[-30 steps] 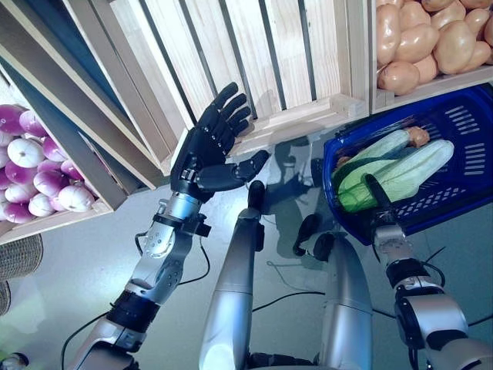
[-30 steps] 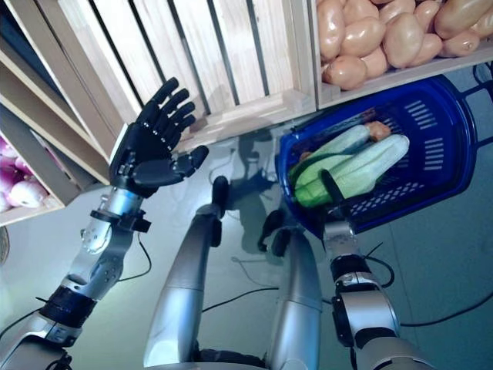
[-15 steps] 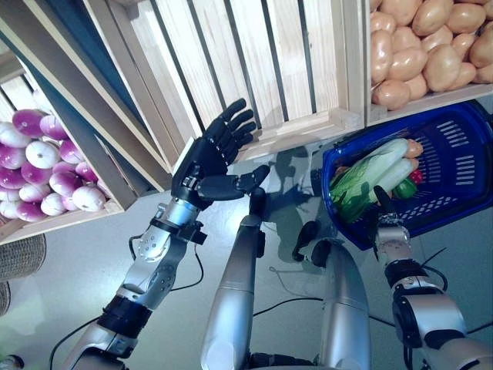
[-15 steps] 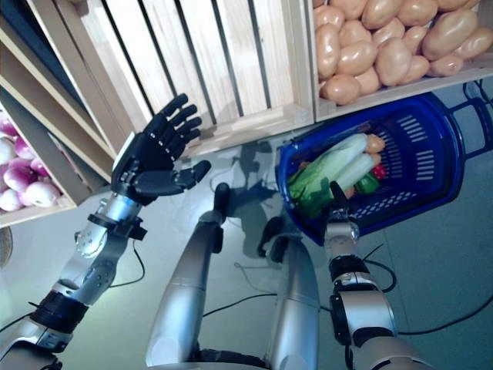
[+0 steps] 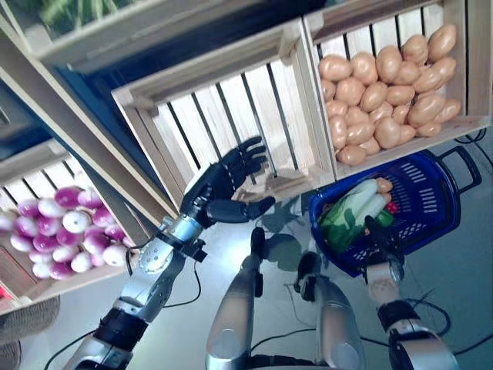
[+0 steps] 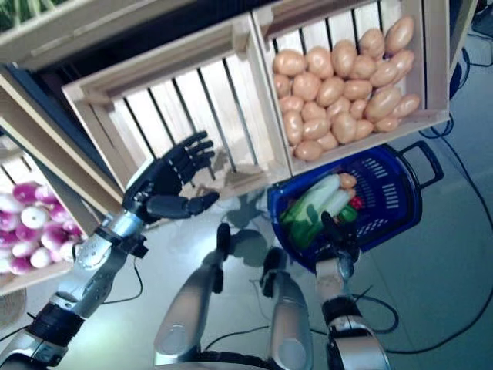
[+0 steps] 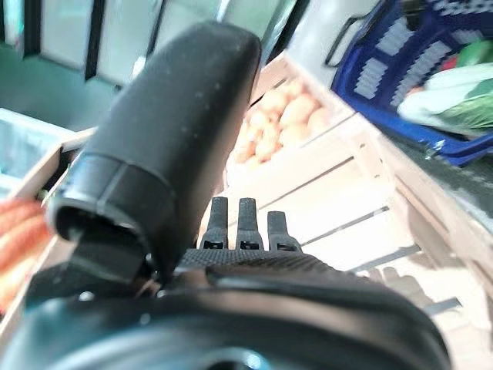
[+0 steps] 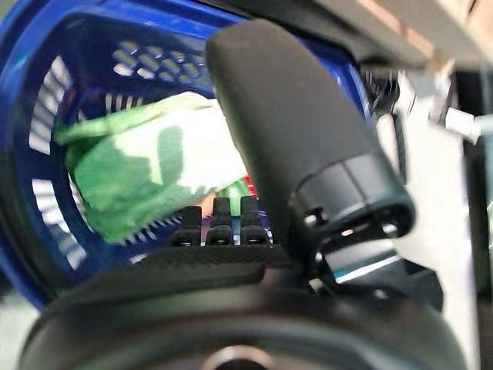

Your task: Put vegetables into the basket

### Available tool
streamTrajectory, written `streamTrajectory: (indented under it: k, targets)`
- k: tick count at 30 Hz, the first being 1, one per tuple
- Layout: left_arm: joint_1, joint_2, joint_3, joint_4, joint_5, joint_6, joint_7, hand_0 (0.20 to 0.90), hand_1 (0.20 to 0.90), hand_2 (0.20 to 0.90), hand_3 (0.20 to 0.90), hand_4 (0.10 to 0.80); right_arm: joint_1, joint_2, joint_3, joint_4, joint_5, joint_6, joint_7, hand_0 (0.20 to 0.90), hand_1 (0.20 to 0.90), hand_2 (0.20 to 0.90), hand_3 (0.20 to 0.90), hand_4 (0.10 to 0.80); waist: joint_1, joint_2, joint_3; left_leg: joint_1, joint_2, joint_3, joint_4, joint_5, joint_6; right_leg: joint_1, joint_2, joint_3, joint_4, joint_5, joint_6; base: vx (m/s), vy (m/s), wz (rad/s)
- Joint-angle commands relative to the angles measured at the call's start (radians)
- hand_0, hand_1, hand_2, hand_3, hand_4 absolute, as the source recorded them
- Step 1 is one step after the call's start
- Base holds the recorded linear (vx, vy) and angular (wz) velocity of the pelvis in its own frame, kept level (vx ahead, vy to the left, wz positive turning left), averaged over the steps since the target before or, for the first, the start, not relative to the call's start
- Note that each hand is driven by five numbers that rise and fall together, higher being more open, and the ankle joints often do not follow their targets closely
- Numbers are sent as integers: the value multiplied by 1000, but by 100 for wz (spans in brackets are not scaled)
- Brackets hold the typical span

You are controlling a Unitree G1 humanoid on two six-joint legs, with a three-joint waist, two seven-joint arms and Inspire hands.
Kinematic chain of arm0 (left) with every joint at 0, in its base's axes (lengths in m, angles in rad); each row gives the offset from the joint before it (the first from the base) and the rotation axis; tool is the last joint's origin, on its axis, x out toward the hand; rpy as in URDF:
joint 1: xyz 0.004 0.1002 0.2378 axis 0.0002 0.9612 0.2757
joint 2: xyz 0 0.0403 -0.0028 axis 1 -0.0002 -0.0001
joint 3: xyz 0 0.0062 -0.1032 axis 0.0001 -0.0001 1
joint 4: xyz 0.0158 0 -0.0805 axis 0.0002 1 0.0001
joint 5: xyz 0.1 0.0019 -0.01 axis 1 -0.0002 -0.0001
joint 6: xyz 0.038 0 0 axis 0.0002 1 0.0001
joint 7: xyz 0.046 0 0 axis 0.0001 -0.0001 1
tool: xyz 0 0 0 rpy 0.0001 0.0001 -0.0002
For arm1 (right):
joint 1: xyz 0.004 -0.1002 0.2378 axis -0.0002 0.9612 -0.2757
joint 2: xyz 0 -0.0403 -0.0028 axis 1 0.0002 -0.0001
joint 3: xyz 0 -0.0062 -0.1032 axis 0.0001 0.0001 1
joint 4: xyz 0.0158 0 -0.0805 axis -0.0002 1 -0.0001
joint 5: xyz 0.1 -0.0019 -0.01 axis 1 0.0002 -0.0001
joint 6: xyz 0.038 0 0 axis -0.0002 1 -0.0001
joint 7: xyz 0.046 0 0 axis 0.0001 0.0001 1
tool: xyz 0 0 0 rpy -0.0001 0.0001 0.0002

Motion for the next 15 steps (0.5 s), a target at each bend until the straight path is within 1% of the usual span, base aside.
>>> streamTrajectory:
  k: [1,2,3,4,5,6,8,9,11,12,14,15]
  targets:
    - [67,-32,19,-38,109,-1,-67,900,900,900,900,800,135,-70,67,-97,-279,44,56,900,900,900,900,800,-49,-12,-169,66,14,26,-42,-59,-45,111,12,26,-298,222,14,77,114,-15]
    - [74,-31,19,-31,118,10,-70,900,900,900,900,800,148,-73,70,-105,-294,55,65,900,900,900,900,800,-53,-14,-179,71,16,29,-49,-57,-45,116,13,27,-307,227,15,97,131,-17]
    - [93,-30,11,-1,130,14,-81,900,900,900,900,800,180,-73,78,-109,-342,88,109,900,900,900,900,800,-64,-18,-197,97,18,41,-60,-60,-44,135,12,31,-327,234,21,145,136,-13]
    - [127,-31,-10,63,184,9,-89,900,900,900,900,800,226,-85,97,-105,-439,120,159,900,900,900,900,800,-80,-26,-224,144,21,50,-73,-71,-42,174,13,40,-346,235,29,154,135,-12]
    - [134,-32,-15,76,202,7,-85,900,900,900,900,800,234,-86,102,-105,-463,135,175,900,900,900,900,800,-83,-27,-232,149,23,53,-76,-70,-42,178,14,41,-351,238,30,195,165,-13]
    - [154,-29,-35,126,210,14,-97,900,900,900,900,800,267,-95,124,-107,-511,175,224,900,900,900,900,800,-95,-32,-260,188,26,64,-97,-76,-43,211,17,49,-376,240,36,118,98,-12]
    - [166,-32,-42,156,222,15,-98,900,900,900,900,800,284,-97,134,-101,-526,198,254,900,900,900,900,800,-99,-34,-274,208,26,67,-108,-81,-42,228,19,52,-386,239,39,126,97,-18]
    - [176,-38,-61,212,260,1,-100,900,900,900,900,800,305,-93,149,-74,-566,219,309,900,900,900,900,800,-104,-38,-295,239,26,70,-123,-87,-38,254,22,58,-400,239,44,141,99,-18]
    - [178,-41,-80,272,287,-15,-95,900,900,900,900,800,320,-93,166,-47,-629,226,348,900,900,900,900,800,-108,-41,-312,257,26,73,-125,-96,-38,269,20,59,-403,235,46,125,86,-11]
    - [175,-52,-96,342,309,-14,-89,900,900,900,900,800,330,-93,196,-22,-690,263,373,900,900,900,900,800,-113,-46,-331,283,27,78,-127,-106,-34,288,19,62,-410,235,52,114,87,-8]
    - [174,-71,-101,421,331,-9,-78,900,900,900,900,800,346,-86,218,18,-725,302,403,900,900,900,900,800,-117,-51,-351,311,28,87,-129,-119,-32,310,16,59,-415,232,55,119,84,-9]
    - [174,-84,-107,464,335,8,-69,900,900,900,900,800,350,-79,226,55,-729,321,416,900,900,900,900,800,-119,-53,-360,326,29,91,-132,-124,-30,323,16,59,-420,232,57,92,67,-9]
